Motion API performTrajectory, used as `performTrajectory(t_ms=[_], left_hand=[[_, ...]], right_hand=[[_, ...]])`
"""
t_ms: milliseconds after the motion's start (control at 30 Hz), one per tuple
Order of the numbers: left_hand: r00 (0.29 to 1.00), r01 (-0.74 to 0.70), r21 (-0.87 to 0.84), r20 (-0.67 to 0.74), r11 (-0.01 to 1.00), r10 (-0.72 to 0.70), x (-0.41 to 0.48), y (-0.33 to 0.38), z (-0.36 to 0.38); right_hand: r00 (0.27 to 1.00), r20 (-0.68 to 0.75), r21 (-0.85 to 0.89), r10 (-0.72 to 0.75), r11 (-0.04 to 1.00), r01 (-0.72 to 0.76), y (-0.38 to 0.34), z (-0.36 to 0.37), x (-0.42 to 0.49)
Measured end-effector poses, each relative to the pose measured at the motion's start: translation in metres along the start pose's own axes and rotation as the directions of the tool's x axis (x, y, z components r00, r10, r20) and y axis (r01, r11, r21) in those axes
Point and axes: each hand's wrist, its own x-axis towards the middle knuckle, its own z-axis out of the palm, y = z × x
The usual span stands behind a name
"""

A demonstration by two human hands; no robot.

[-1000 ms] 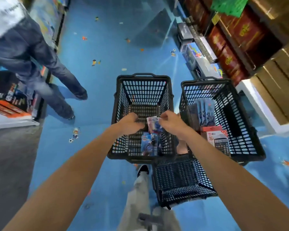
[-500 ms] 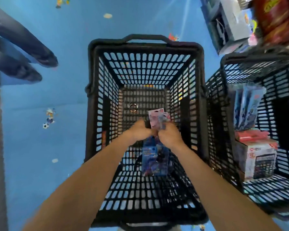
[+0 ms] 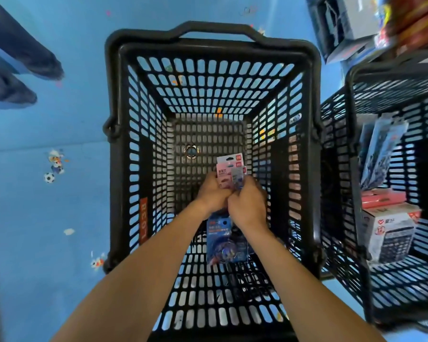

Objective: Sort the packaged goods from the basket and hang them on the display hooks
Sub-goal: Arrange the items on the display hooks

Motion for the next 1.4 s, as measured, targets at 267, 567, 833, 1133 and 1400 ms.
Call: performTrajectory(t_ms=[267, 567, 833, 1133, 1400], left_hand=[[0.994, -0.076, 0.005, -0.074, 0.997, 0.077, 0.004, -0.001, 0.003], [0.963, -0.075, -0.046, -0.262, 0.996, 0.061, -0.005, 0.004, -0.035], [0.785, -0.048, -0.024, -0.619, 0.999, 0.023, 0.001, 0.012, -0.04], [0.79, -0.091, 0.003, -0.609, 0.996, 0.074, 0.008, 0.011, -0.041], [0.779, -0.13, 0.053, -0.612, 0.99, 0.135, -0.003, 0.012, -0.04]], right_hand=[[1.0, 0.013, 0.089, 0.009, 0.996, -0.01, 0.002, 0.004, 0.008], [1.0, 0.012, 0.149, -0.02, 0.989, 0.018, 0.023, 0.007, 0.018], [0.999, -0.002, -0.179, -0.034, 0.983, 0.033, 0.018, 0.036, 0.045], [1.0, -0.021, -0.355, 0.002, 0.935, -0.01, 0.009, 0.045, 0.065], [0.994, -0.007, 0.206, 0.108, 0.973, -0.104, 0.004, 0.04, 0.058]])
